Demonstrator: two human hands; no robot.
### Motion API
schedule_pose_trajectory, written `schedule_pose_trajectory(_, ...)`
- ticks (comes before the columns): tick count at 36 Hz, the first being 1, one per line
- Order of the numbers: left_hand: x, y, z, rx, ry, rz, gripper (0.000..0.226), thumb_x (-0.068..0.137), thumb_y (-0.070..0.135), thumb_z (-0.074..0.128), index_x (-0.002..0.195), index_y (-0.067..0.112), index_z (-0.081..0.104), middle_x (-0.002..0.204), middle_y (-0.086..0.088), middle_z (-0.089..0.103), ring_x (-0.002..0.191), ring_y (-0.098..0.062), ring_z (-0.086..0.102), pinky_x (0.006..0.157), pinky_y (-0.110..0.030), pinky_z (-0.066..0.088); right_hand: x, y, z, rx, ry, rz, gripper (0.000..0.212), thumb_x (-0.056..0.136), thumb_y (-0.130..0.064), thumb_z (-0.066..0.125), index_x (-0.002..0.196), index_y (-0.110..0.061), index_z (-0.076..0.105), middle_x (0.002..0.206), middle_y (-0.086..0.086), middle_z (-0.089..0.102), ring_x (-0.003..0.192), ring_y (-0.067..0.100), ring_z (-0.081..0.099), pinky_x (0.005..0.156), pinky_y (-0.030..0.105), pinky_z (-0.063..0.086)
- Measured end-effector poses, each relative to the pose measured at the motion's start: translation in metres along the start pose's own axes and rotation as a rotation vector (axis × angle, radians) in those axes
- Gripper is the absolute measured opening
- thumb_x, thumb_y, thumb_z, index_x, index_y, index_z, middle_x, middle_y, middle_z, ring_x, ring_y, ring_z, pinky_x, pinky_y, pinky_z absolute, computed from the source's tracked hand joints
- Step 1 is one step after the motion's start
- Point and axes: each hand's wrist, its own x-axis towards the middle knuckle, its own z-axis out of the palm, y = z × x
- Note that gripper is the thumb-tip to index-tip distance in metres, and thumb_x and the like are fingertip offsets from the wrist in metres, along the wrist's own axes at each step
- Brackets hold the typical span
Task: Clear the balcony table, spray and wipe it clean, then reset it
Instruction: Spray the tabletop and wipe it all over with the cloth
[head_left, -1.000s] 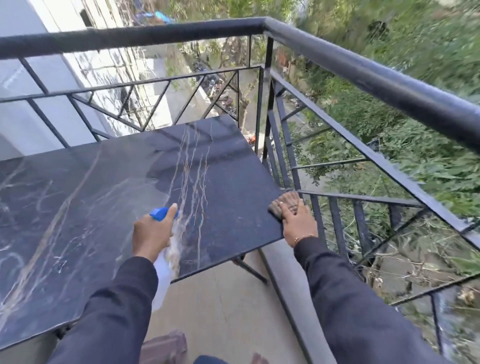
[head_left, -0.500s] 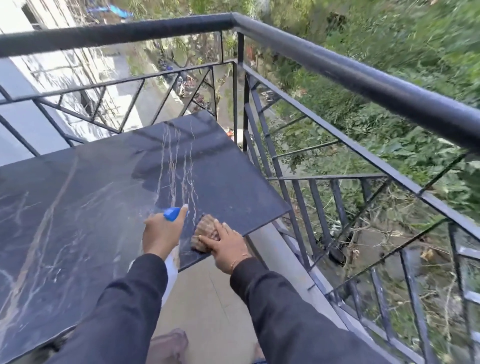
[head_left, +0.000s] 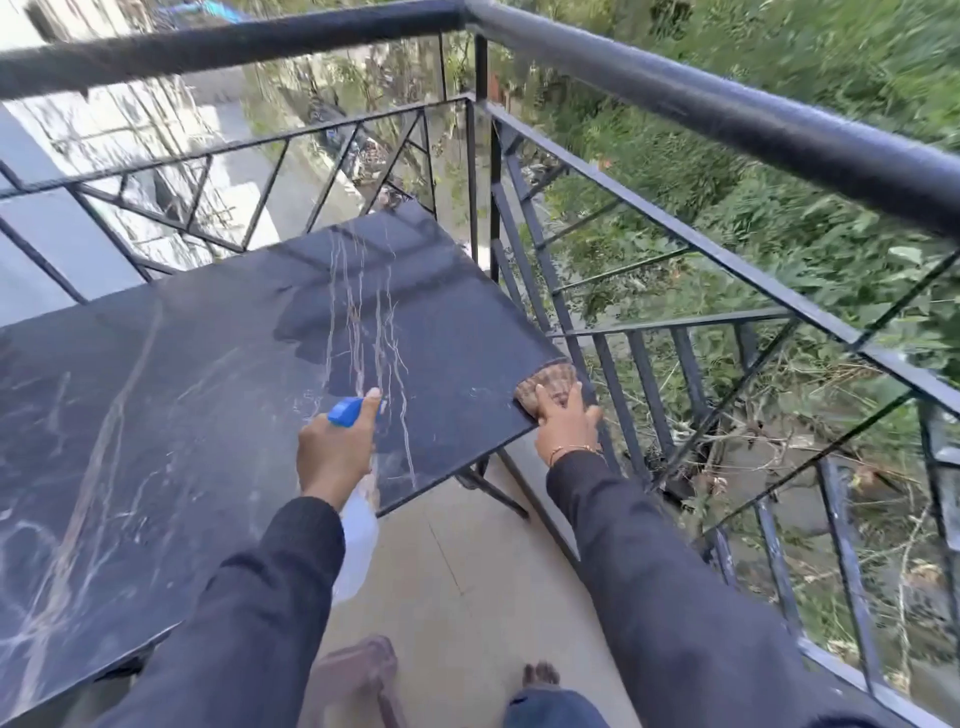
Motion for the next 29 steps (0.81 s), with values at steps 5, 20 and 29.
schedule_pose_trajectory(5, -0.004, 0.000, -0.005, -0.079, 0.000, -0.024, 0.043, 0.080, 0.057, 0.063, 0.089, 0.014, 0.066, 0.077, -0.009, 0.064, 0.063, -0.025, 0.057, 0.048, -0.024, 0.041, -0.040, -0.031, 0.015, -0.014, -0.076, -0.096, 0.056, 0.092, -0.012, 0.043, 0.141, -0.036, 0.033, 0.157, 0.015, 0.003, 0.133, 0.039, 0.023, 0.109, 0.035, 0.026)
schedule_pose_trajectory(20, -0.011, 0.036, -0.061, -0.067, 0.099, -0.027, 0.066, 0.068, 0.076, 0.053, 0.088, 0.015, 0.069, 0.077, -0.011, 0.069, 0.065, -0.028, 0.066, 0.072, -0.038, 0.058, -0.074, -0.134, -0.009, 0.656, -0.410, -0.153, 0.037, 0.082, -0.004, 0.053, 0.117, -0.008, 0.064, 0.110, 0.009, 0.066, 0.096, 0.017, 0.054, 0.090, 0.025, 0.042)
schedule_pose_trajectory(29, 0.015, 0.054, -0.092, -0.077, 0.173, 0.012, 0.061, 0.073, 0.071, 0.056, 0.084, 0.012, 0.068, 0.074, -0.012, 0.069, 0.062, -0.026, 0.065, 0.070, -0.039, 0.059, -0.039, -0.179, -0.035, 0.834, -0.367, -0.185, 0.033, 0.085, 0.007, 0.047, 0.110, -0.008, 0.064, 0.081, 0.001, 0.056, 0.065, 0.005, 0.053, 0.059, 0.017, 0.040)
